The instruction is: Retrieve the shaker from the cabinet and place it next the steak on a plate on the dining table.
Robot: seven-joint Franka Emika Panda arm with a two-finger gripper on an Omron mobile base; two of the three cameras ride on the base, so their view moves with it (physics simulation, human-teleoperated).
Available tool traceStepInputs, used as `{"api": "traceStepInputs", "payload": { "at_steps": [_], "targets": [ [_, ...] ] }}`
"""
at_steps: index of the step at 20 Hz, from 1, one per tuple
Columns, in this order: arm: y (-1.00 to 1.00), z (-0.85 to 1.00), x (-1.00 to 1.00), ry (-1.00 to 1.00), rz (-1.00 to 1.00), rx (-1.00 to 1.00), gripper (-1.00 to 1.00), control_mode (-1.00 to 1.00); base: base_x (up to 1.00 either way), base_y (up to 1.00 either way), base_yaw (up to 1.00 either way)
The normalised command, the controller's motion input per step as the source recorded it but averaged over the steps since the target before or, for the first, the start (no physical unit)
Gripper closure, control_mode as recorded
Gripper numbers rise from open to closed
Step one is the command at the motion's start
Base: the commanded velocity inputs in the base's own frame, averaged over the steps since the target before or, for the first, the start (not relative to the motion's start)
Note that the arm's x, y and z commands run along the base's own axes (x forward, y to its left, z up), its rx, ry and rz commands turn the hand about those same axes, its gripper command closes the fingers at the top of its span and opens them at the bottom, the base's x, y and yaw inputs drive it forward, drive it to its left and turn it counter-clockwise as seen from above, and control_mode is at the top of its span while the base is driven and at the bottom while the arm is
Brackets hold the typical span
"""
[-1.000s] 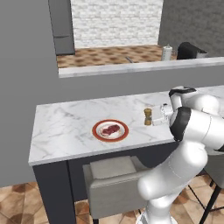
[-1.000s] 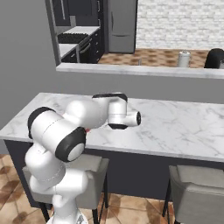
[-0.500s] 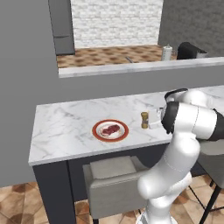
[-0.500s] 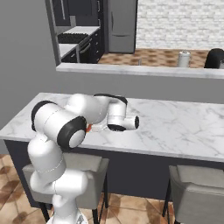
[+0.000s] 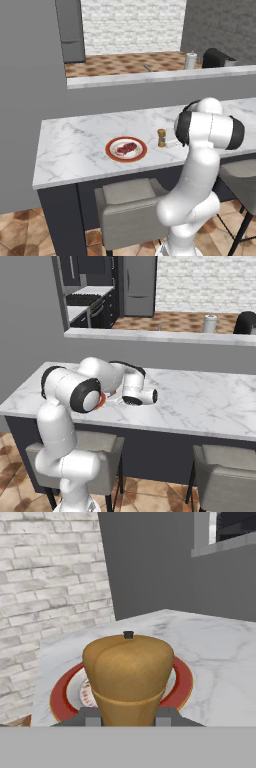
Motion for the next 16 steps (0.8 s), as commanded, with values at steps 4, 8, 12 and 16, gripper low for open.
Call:
{"api": "traceStepInputs", "payload": {
  "at_steps": [4, 8, 12, 16],
  "targets": [
    [0.06, -0.23, 0.33, 0.00, 0.00, 0.00, 1.00, -1.00, 0.00, 0.00, 0.00],
    [0.07, -0.28, 0.25, 0.00, 0.00, 0.00, 1.00, -1.00, 0.00, 0.00, 0.00],
    [0.08, -0.27, 0.25, 0.00, 0.00, 0.00, 1.00, -1.00, 0.00, 0.00, 0.00],
    [0.07, -0.26, 0.25, 0.00, 0.00, 0.00, 1.00, -1.00, 0.00, 0.00, 0.00]
  ]
}}
